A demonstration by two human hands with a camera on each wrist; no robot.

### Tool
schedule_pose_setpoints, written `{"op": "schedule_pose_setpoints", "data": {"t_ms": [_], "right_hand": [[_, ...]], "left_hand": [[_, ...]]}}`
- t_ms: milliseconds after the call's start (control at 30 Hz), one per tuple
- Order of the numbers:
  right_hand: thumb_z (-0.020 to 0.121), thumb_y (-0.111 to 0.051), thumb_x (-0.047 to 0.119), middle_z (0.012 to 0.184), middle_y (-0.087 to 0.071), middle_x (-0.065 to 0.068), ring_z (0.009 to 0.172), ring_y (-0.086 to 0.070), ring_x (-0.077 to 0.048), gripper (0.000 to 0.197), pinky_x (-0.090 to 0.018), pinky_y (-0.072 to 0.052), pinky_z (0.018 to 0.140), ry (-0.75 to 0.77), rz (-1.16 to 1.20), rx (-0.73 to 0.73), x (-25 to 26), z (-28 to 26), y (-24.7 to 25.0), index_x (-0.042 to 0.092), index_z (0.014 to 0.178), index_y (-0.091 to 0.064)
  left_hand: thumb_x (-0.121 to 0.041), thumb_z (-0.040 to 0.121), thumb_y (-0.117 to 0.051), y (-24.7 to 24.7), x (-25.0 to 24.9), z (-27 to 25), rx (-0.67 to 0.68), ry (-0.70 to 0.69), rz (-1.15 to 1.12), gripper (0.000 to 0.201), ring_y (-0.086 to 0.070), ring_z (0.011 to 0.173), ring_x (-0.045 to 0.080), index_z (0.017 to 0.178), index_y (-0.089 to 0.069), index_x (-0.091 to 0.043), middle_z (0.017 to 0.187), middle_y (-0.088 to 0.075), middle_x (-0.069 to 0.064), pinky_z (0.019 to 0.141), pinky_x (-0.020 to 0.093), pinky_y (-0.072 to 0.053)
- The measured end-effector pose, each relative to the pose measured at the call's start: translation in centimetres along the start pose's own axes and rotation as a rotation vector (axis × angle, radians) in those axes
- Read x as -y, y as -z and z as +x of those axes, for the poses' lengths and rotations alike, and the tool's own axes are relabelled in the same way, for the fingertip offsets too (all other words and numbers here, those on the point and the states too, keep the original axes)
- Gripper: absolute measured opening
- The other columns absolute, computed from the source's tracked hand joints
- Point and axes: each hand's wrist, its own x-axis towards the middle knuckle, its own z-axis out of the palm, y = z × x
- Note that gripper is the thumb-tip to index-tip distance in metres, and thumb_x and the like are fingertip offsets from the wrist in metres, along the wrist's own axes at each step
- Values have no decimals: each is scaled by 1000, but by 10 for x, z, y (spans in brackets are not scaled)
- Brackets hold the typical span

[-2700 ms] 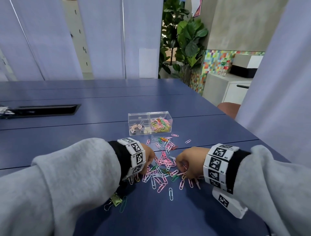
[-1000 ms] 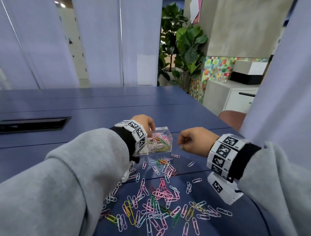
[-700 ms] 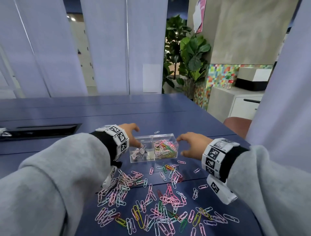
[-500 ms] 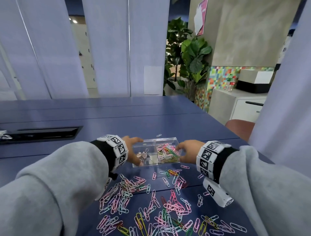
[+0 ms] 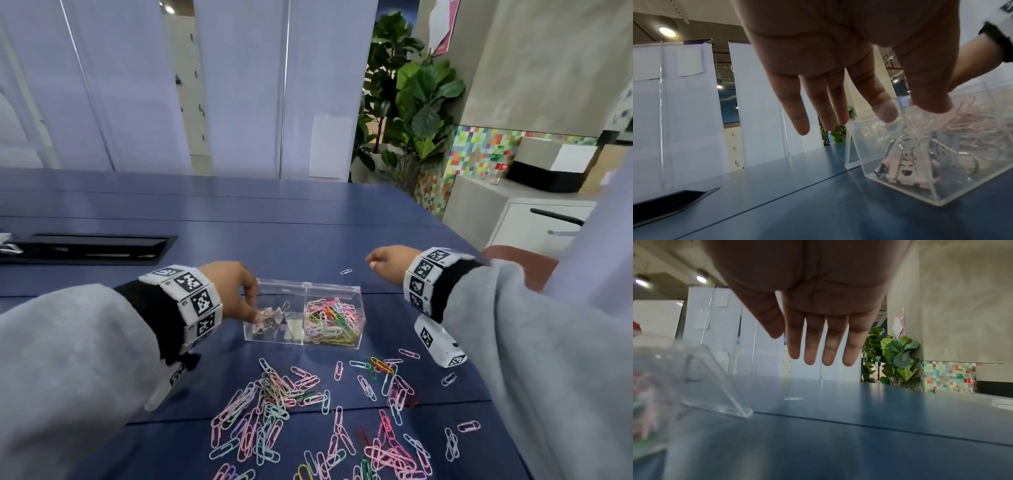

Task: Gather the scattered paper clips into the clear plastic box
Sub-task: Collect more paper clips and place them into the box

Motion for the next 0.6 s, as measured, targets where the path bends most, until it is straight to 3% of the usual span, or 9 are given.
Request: {"op": "schedule_pose_setpoints", "data": {"t_ms": [100, 267, 433, 500, 600], "right_hand": [[96, -36, 10, 148, -40, -2, 135, -39, -22, 45, -27, -28, 110, 14, -114, 113, 1, 19, -12, 19, 140, -40], [92, -36, 1, 153, -31, -4, 137, -37, -25, 58, -34, -30, 113, 44, -320, 236, 5, 46, -29, 18, 147, -23], [93, -39, 0, 158, -13, -5, 145, -20, -19, 64, -27, -16, 117, 97, -371, 264, 14, 62, -38, 15, 149, -12], [93, -41, 3, 158, -17, -4, 144, -23, -20, 63, -28, -19, 117, 106, -408, 268, 15, 67, -40, 17, 149, -15], [91, -44, 8, 149, -39, -3, 136, -39, -24, 53, -32, -31, 112, 120, -439, 228, 15, 65, -38, 21, 142, -36]], "left_hand": [[-43, 69, -76, 1, 9, -2, -1, 1, -15, 21, -58, 111, 12, 67, -61, -28, 120, -60, -6, 100, 32, -43], [-42, 70, -76, -2, 15, -2, -24, 4, -42, 20, -56, 112, 12, 70, -61, -28, 122, -59, -7, 100, 32, -43], [-42, 69, -76, -5, 18, -1, -39, 2, -72, 21, -55, 113, 13, 70, -61, -28, 122, -58, -7, 102, 34, -42], [-42, 69, -76, -6, 18, 0, -43, -1, -81, 21, -55, 114, 13, 68, -60, -29, 123, -57, -6, 102, 35, -42], [-41, 69, -76, -6, 17, -1, -46, -2, -82, 21, -55, 115, 13, 68, -60, -28, 124, -57, -5, 102, 35, -42]]}}
